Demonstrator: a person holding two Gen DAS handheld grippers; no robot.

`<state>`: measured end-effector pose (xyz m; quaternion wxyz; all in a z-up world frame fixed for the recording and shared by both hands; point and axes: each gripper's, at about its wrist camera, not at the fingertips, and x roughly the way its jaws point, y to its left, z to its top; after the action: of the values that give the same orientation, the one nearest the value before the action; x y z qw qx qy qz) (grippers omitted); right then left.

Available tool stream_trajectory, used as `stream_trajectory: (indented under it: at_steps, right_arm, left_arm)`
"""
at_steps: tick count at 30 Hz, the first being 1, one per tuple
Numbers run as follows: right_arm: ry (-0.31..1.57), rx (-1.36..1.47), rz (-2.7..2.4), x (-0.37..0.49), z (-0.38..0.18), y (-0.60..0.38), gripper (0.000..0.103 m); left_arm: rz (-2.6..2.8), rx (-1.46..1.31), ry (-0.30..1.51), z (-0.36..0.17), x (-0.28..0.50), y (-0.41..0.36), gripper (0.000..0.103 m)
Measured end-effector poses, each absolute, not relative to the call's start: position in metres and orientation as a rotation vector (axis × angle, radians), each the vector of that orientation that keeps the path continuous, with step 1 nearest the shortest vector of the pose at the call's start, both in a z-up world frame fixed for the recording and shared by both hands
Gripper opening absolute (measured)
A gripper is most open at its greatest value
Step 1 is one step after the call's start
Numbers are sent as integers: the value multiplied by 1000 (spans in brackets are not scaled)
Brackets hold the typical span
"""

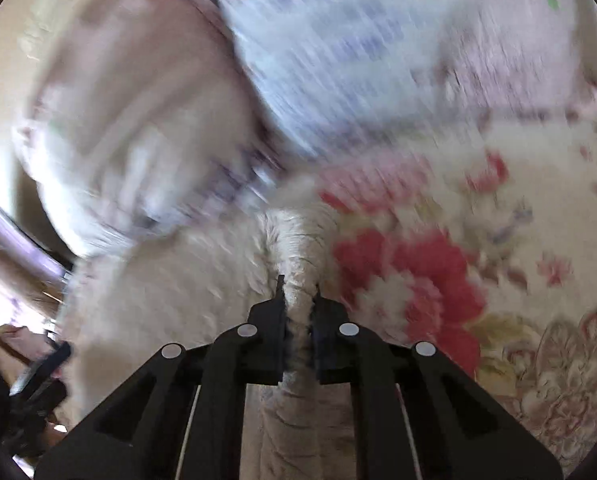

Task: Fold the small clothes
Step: 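Open both grippers and pull them back from the folded sweater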

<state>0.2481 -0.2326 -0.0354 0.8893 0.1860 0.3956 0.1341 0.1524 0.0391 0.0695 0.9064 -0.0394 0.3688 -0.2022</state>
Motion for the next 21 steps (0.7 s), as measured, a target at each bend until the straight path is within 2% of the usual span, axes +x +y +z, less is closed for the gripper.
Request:
stream_trajectory:
  at_steps: [1, 7, 11, 13, 21]
  right_arm:
    - [817, 378, 273, 247, -33, -233, 11]
    - [712, 322, 264, 210, -1, -238, 32]
    - [660, 252, 351, 179, 11, -220, 33]
    - [670, 182, 361, 168, 9, -207, 38]
    - [727, -55, 298, 146, -23, -169, 46]
  left_arm:
    - [-417, -81, 771, 67, 153, 39, 75]
    - [-383, -96, 781, 64, 153, 49, 75]
    - [-319, -57, 784, 62, 150, 52, 75]
    - [-302, -47, 796, 59, 149, 53, 75]
    - [-241, 2, 845, 37, 145, 49, 79]
